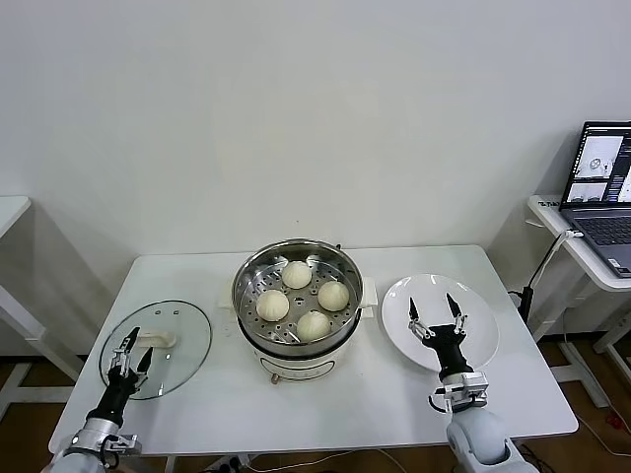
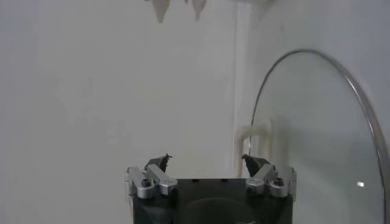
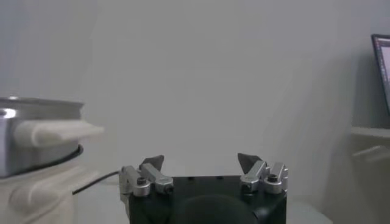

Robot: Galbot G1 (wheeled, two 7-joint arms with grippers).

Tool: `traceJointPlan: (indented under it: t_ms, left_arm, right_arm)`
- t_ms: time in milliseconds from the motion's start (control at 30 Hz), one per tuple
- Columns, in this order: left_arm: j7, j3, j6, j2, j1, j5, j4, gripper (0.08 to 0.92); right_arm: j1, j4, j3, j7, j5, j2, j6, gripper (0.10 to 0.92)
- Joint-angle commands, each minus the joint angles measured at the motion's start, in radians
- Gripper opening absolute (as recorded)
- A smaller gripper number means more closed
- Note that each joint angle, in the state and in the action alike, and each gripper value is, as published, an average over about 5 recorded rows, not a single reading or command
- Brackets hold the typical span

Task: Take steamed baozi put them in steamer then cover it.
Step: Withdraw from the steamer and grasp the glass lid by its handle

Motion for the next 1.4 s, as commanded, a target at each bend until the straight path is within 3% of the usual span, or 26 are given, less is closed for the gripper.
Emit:
traceJointPlan:
  t_ms: [33, 1233, 1400]
  left_arm:
    - [-0.042, 0.008, 0.005, -0.006, -0.076, 0.104, 0.086, 0.823]
    - [-0.012, 0.041, 0.039, -0.023, -0.208, 0.121, 0.204, 0.823]
    - [0.005, 0.041, 0.040, -0.022, -0.208, 0.120, 0.212, 0.740]
  right_arm:
    - [-0.034, -0.008, 0.020, -0.006, -0.026, 0.029, 0.008, 0.823]
    - [-0.036, -0.019, 0.019, -0.023, -0.060, 0.050, 0.016, 0.823]
    - [-0.033, -0.016, 0.020, -0.021, -0.061, 0.051, 0.017, 0.823]
